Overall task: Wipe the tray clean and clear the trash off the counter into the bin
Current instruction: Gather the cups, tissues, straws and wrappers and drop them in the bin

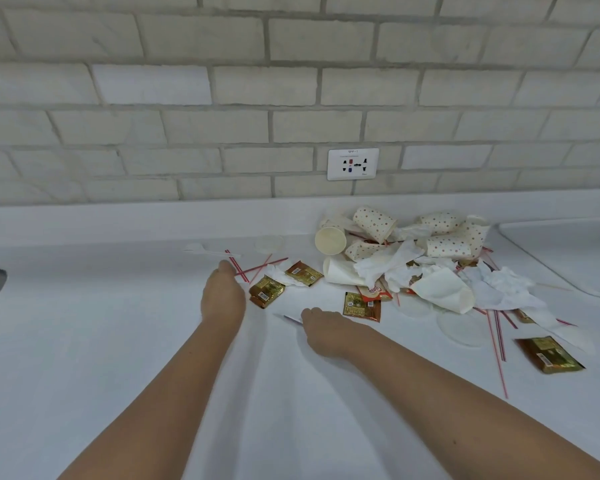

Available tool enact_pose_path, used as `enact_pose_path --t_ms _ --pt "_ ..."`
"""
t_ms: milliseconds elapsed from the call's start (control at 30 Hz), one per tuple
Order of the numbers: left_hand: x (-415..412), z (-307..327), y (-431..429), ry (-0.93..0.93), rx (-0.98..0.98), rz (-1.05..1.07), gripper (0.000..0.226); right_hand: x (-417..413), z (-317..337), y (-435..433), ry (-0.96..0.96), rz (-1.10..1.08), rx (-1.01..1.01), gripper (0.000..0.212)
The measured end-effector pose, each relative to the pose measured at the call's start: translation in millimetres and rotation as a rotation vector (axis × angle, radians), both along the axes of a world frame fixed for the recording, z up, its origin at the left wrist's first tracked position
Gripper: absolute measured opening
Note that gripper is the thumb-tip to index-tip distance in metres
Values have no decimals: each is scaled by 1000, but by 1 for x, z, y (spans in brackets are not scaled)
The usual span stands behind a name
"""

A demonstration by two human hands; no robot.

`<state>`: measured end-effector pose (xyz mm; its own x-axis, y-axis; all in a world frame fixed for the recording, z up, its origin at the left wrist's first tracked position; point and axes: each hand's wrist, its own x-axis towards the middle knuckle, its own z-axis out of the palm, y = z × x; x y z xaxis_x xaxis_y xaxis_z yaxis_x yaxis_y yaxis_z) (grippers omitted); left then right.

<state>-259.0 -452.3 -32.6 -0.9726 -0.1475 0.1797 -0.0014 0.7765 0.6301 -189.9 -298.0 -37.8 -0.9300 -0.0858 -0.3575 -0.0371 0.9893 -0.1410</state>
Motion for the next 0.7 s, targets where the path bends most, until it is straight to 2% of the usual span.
enact_pose_path --t_ms 133,233,300,367,400,500,600,700 --pt "-10 -4 20 -43 51 -167 28 -12 15 17 -26 -54 -116 35" --pt "-16 -17 27 -150 -47 -273 41 -25 22 26 104 -103 -178 18" --pt "-18 -21 29 -210 -125 -308 50 -35 21 27 200 -180 -273 12" --pt "-20 -24 30 -247 -194 -305 50 -43 16 23 277 -272 -391 7" --pt "-20 -22 30 -270 -218 -304 48 -47 14 21 318 -318 -445 9" --pt "-23 -21 31 -309 -266 -290 41 -59 13 14 299 -411 -567 43" --pt "-22 -19 34 -318 -265 -322 34 -65 13 0 199 -328 -541 64" --pt "-28 -26 37 -351 -72 -345 35 -62 8 -12 237 -259 -479 69"
